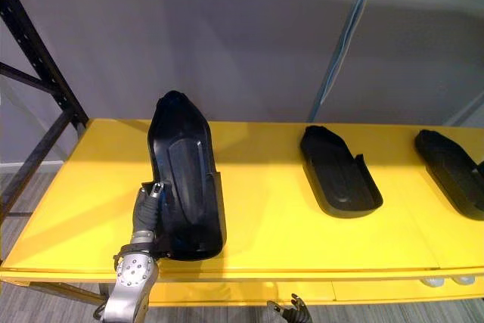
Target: Walk over and take plastic housings, then place them on the shelf
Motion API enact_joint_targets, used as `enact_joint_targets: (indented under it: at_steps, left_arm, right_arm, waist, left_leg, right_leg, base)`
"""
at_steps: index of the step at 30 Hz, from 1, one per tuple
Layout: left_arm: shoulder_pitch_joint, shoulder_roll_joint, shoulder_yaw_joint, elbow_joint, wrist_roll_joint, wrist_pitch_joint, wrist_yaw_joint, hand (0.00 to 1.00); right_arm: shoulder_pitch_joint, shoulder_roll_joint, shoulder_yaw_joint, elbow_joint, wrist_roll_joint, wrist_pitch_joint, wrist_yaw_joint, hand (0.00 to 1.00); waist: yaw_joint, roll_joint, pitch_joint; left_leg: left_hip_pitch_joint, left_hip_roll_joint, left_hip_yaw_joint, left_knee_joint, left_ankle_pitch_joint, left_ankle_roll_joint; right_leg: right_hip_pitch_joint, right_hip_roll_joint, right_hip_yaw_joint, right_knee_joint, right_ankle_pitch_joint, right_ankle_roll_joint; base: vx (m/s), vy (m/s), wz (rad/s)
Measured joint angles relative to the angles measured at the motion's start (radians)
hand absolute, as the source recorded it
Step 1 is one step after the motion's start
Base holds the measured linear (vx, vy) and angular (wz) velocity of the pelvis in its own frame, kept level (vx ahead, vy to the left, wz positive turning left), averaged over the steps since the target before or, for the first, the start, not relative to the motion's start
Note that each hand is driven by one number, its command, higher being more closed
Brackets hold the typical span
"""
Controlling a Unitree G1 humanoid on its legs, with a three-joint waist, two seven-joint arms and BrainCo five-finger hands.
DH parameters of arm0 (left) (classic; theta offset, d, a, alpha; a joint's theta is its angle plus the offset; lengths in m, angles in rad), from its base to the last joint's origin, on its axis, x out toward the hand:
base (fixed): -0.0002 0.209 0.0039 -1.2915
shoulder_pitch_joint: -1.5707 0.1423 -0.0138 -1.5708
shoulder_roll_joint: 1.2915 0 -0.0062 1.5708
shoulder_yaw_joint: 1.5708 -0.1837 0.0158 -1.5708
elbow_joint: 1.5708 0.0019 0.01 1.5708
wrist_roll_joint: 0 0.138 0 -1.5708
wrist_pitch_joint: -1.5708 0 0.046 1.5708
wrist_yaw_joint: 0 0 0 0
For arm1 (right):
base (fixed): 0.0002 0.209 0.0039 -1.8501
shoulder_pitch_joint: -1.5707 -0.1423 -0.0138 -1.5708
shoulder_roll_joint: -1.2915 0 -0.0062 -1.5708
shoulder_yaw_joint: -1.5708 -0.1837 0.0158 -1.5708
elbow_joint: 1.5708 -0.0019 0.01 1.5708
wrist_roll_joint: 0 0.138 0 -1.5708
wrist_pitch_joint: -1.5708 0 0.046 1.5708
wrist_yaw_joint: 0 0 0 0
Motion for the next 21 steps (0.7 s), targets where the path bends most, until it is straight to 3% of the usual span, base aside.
enact_joint_targets:
  at_steps: [1, 2, 3, 4, 5, 6, 9, 10, 17, 21]
  left_arm:
    - [0.000, 0.003, 0.004, 0.007, 0.009, 0.010, 0.004, 1.00]
    - [-0.003, 0.000, 0.022, 0.013, 0.022, 0.020, 0.005, 1.00]
    - [-0.014, 0.002, 0.048, 0.025, 0.033, 0.023, 0.006, 1.00]
    - [-0.046, 0.029, 0.084, 0.047, 0.040, 0.023, 0.009, 1.00]
    - [-0.074, 0.034, 0.092, 0.095, 0.041, 0.036, 0.010, 1.00]
    - [-0.088, 0.035, 0.101, 0.108, 0.052, 0.046, 0.011, 1.00]
    - [-0.163, 0.034, 0.142, 0.158, 0.080, 0.071, 0.014, 1.00]
    - [-0.179, 0.040, 0.149, 0.170, 0.083, 0.075, 0.014, 1.00]
    - [-0.292, 0.137, 0.206, 0.310, 0.087, 0.130, 0.032, 1.00]
    - [-0.296, 0.148, 0.208, 0.350, 0.109, 0.146, 0.032, 1.00]
  right_arm:
    - [-0.002, 0.000, 0.000, 0.000, 0.000, 0.000, 0.002, 0.00]
    - [-0.003, 0.000, 0.001, -0.009, -0.004, -0.002, 0.004, 0.00]
    - [-0.004, 0.001, 0.004, -0.017, -0.005, -0.003, 0.004, 0.00]
    - [0.001, 0.009, 0.016, -0.017, -0.009, -0.003, 0.004, 0.00]
    - [0.001, 0.002, 0.007, -0.007, 0.005, -0.004, 0.008, 0.00]
    - [0.000, 0.000, 0.007, -0.007, 0.001, -0.004, 0.007, 0.00]
    - [-0.021, -0.036, 0.000, 0.003, -0.001, -0.004, 0.013, 0.00]
    - [-0.025, -0.037, 0.000, 0.008, -0.002, -0.003, 0.014, 0.00]
    - [-0.033, -0.038, 0.002, 0.011, -0.005, -0.002, 0.022, 0.00]
    - [-0.033, -0.038, 0.020, 0.002, -0.005, -0.002, 0.025, 0.00]
  waist:
    - [0.002, 0.007, 0.002]
    - [-0.001, 0.037, 0.008]
    - [-0.009, 0.037, 0.003]
    - [-0.012, 0.002, 0.003]
    - [-0.023, 0.024, -0.005]
    - [-0.026, 0.024, -0.009]
    - [-0.030, 0.074, 0.005]
    - [-0.030, 0.077, 0.005]
    - [-0.047, 0.074, 0.012]
    - [-0.055, 0.055, 0.025]
  left_leg:
    - [0.010, 0.015, 0.001, 0.003, 0.010, 0.003]
    - [0.021, 0.054, 0.003, 0.009, 0.011, 0.003]
    - [0.033, 0.067, 0.006, -0.001, 0.016, -0.004]
    - [0.044, 0.046, 0.007, -0.011, 0.018, -0.007]
    - [0.053, 0.057, 0.003, -0.030, 0.020, -0.004]
    - [0.055, 0.054, 0.005, -0.036, 0.023, 0.001]
    - [0.063, 0.047, 0.020, -0.075, 0.029, 0.005]
    - [0.063, 0.046, 0.019, -0.079, 0.029, 0.004]
    - [0.058, 0.013, 0.024, -0.112, 0.026, 0.001]
    - [0.060, 0.003, 0.026, -0.116, 0.018, 0.000]
  right_leg:
    - [-0.024, 0.013, 0.001, 0.073, 0.014, -0.006]
    - [-0.084, 0.054, 0.010, 0.134, -0.024, -0.006]
    - [-0.053, 0.095, 0.026, -0.057, -0.019, -0.014]
    - [-0.049, 0.100, 0.037, -0.182, 0.146, -0.031]
    - [-0.042, 0.107, 0.030, -0.175, 0.155, -0.027]
    - [-0.038, 0.107, 0.031, -0.182, 0.155, -0.028]
    - [-0.038, 0.110, 0.035, -0.212, 0.172, -0.026]
    - [-0.037, 0.109, 0.036, -0.218, 0.177, -0.026]
    - [-0.011, 0.084, 0.059, -0.352, 0.282, -0.017]
    - [-0.013, 0.074, 0.064, -0.360, 0.293, -0.012]
  base:
    - [0.02, -0.011, 0.05]
    - [-0.01, -0.033, -0.02]
    - [-0.08, -0.081, -0.08]
    - [-0.07, -0.102, 0.08]
    - [-0.01, -0.082, 0.12]
    - [0.04, -0.034, 0.06]
    - [-0.02, 0.028, -0.02]
    - [-0.09, 0.050, 0.00]
    - [-0.13, 0.070, -0.09]
    - [-0.14, 0.034, -0.04]
